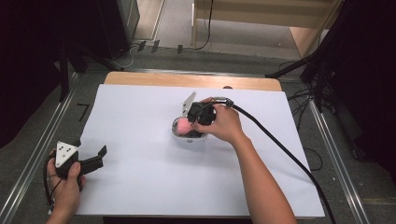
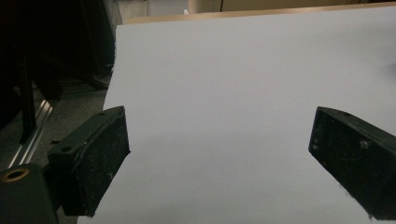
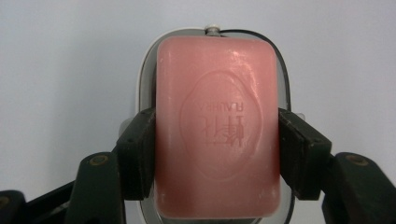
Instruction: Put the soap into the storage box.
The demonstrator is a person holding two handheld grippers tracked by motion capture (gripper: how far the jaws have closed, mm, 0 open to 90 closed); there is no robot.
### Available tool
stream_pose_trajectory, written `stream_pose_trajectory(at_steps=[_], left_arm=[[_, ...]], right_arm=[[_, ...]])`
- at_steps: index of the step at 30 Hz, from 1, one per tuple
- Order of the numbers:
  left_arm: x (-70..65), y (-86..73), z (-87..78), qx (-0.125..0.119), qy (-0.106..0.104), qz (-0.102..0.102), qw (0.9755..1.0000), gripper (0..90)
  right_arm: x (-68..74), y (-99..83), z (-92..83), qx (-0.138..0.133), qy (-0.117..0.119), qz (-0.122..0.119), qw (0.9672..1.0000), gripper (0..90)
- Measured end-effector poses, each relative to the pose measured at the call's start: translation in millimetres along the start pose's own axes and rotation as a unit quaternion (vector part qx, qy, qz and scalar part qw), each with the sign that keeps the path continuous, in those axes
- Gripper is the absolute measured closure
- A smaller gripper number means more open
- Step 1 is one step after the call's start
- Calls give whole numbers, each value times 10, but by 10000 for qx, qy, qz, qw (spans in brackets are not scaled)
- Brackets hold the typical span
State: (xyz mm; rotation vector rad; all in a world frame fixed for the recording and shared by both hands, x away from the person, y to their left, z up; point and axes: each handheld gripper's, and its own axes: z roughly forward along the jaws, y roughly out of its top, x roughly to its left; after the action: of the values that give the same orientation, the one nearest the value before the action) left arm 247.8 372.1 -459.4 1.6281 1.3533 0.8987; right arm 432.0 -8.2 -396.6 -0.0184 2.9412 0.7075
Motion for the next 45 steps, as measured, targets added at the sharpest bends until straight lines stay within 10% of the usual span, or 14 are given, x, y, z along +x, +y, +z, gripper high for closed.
stream_pose_trajectory(at_steps=[18, 45], left_arm=[[1, -1, -1, -13, 0, -8, 10000, 51], [-5, 0, 3, 7, 47, 2, 10000, 51]], right_arm=[[19, -73, 51, -26, 46, 115, 9999, 381], [78, -414, -370, -598, 13, 650, 9961, 284]])
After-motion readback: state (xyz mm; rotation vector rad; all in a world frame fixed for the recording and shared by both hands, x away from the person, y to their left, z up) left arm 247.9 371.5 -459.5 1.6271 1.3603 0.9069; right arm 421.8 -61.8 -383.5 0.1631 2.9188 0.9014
